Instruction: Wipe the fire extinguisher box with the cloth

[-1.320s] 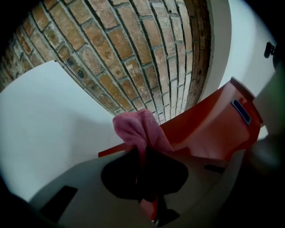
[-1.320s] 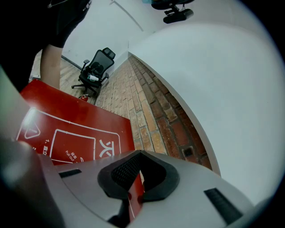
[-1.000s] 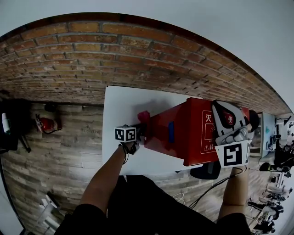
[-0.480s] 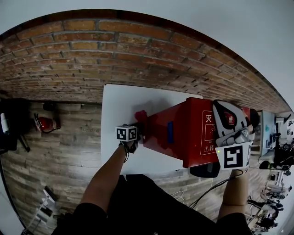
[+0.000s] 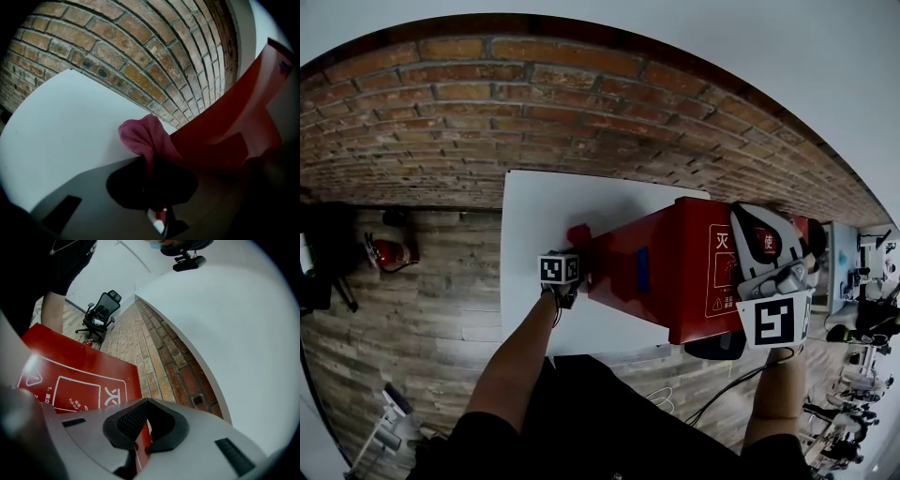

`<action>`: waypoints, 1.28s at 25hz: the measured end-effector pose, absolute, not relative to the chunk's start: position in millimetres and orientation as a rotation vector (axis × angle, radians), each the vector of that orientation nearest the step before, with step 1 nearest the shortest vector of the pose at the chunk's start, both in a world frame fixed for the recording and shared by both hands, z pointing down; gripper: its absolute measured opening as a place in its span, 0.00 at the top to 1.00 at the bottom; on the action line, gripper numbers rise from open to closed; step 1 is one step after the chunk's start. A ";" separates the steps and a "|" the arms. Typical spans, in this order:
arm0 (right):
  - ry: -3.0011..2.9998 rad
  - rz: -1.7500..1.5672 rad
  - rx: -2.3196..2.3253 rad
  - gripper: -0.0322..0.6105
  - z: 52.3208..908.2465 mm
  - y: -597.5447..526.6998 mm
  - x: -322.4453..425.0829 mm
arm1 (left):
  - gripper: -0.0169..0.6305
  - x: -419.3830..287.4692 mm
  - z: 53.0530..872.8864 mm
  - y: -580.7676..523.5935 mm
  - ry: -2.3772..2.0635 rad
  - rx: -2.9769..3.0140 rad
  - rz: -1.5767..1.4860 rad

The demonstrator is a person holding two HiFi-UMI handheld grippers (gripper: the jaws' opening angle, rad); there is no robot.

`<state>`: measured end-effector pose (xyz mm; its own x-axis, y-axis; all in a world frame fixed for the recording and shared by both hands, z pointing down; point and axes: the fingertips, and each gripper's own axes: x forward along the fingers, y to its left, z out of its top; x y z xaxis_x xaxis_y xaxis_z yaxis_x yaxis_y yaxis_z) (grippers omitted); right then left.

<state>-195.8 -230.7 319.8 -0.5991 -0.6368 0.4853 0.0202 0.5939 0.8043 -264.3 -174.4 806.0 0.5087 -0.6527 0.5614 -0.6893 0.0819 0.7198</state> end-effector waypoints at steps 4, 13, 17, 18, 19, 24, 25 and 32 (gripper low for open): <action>-2.010 -1.025 0.490 0.92 319.8 -230.5 -195.3 | 0.86 -261.1 822.2 -168.7 -1.167 1.564 0.098; -2.017 -1.027 0.491 0.92 320.2 -230.0 -195.0 | 0.86 -264.5 832.6 -167.6 -1.202 1.585 0.109; -2.016 -1.025 0.490 0.92 320.0 -229.9 -194.7 | 0.86 -262.7 833.7 -163.1 -1.194 1.600 0.123; -2.014 -1.027 0.489 0.92 319.6 -229.9 -195.0 | 0.86 -262.7 835.4 -160.5 -1.194 1.603 0.140; -2.012 -1.033 0.488 0.92 318.7 -229.9 -195.7 | 0.86 -261.8 837.4 -158.0 -1.191 1.610 0.158; -2.014 -1.041 0.484 0.92 318.6 -229.5 -196.2 | 0.86 -258.2 841.0 -148.8 -1.187 1.627 0.201; -2.017 -1.038 0.484 0.92 319.2 -229.3 -196.0 | 0.86 -257.8 842.4 -146.3 -1.186 1.624 0.211; -2.016 -1.034 0.484 0.92 319.9 -229.3 -195.4 | 0.86 -251.3 844.6 -135.6 -1.178 1.655 0.239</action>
